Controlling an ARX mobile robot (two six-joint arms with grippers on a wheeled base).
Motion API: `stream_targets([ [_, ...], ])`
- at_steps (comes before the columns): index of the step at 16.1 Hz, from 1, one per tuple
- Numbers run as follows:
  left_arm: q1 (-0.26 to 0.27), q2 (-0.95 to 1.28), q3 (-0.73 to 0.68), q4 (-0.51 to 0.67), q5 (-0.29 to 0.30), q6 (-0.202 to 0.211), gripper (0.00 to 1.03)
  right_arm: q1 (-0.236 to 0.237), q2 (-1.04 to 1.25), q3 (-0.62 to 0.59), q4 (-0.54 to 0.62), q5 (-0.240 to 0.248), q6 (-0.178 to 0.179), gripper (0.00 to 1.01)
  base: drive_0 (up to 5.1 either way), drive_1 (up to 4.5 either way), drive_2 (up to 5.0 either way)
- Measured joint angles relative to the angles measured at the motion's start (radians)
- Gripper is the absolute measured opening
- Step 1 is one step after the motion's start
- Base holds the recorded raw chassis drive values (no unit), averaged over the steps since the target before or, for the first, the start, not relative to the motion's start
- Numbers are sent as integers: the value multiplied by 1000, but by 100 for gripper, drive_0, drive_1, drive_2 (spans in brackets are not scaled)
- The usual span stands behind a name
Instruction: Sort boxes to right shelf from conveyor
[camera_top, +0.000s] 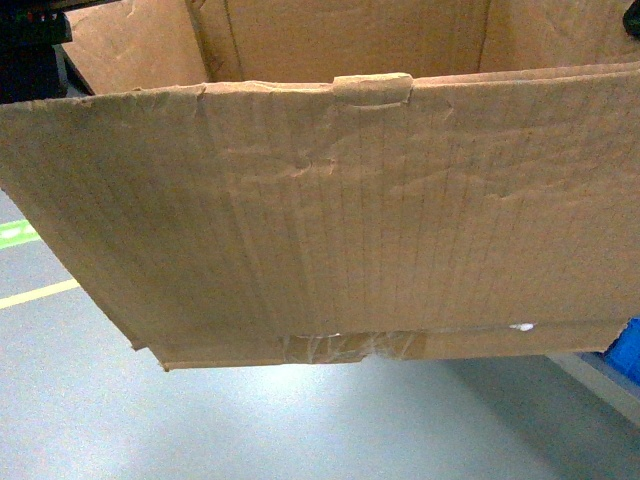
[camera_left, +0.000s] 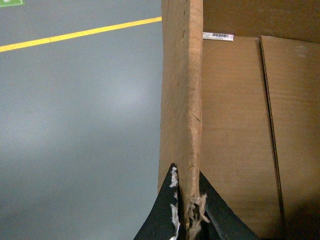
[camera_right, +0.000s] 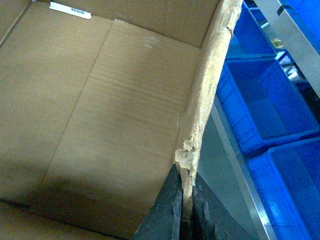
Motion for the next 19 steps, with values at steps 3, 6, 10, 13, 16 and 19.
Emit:
stream_targets([
  [3, 1, 0, 0, 0, 1, 0, 2, 0, -1, 0, -3, 0, 0, 2, 122, -85, -354],
  [6, 0, 4, 0, 4, 1, 2, 2, 0, 0, 0, 2, 0, 0, 2, 24, -69, -205],
  [10, 0, 4, 0, 0, 1, 2, 2, 0, 0, 0, 0, 0, 0, 2, -103, -103, -103],
  [13, 0, 4, 0, 0, 1, 2, 2, 0, 0, 0, 0, 0, 0, 2, -100, -100, -100],
  [16, 0, 4, 0, 0, 1, 2, 2, 0, 0, 0, 0, 0, 0, 2, -94, -94, -94],
  [19, 0, 4, 0, 0, 1, 2, 2, 0, 0, 0, 0, 0, 0, 2, -90, -90, -90],
])
